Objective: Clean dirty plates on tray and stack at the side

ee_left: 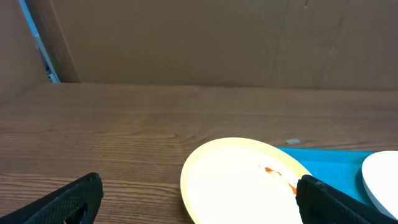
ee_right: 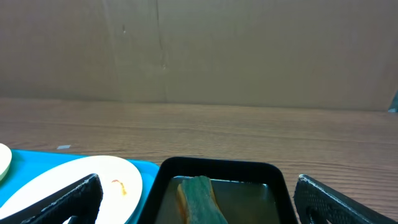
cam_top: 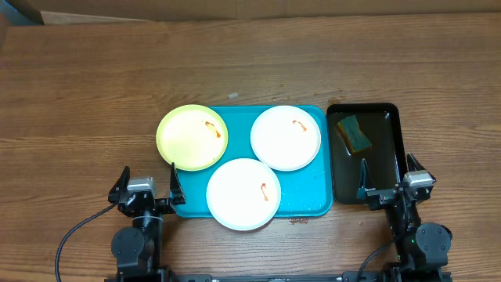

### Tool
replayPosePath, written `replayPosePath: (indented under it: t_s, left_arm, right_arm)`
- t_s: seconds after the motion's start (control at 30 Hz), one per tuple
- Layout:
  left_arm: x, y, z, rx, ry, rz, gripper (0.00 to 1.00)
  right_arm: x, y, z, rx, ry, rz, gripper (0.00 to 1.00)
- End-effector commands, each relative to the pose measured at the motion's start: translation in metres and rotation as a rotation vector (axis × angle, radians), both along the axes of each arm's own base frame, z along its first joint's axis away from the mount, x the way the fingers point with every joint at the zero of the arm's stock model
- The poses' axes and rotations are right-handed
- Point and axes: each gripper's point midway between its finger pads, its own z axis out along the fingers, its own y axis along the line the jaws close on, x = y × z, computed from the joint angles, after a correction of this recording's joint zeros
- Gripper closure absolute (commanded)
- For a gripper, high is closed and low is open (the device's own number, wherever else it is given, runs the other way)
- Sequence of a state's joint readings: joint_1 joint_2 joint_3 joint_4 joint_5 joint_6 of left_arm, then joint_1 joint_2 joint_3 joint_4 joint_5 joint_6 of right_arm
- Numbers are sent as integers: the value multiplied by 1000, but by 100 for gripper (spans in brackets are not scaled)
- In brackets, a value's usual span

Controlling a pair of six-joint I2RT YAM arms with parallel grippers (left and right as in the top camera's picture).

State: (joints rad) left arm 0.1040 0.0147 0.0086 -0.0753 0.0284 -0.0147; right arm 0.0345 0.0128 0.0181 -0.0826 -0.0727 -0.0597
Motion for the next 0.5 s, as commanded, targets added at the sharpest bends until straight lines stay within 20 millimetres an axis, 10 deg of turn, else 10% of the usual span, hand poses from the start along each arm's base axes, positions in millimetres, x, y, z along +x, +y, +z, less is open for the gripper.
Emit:
replayPosePath:
  t_s: [0.0, 0.47]
  left_arm:
    - [0, 0, -1, 165, 11, -8, 0]
    - [0, 0, -1, 165, 11, -8, 0]
  right_arm:
    - [0, 0, -2, 4, -2, -5, 0]
    - [0, 0, -2, 4, -2, -5, 0]
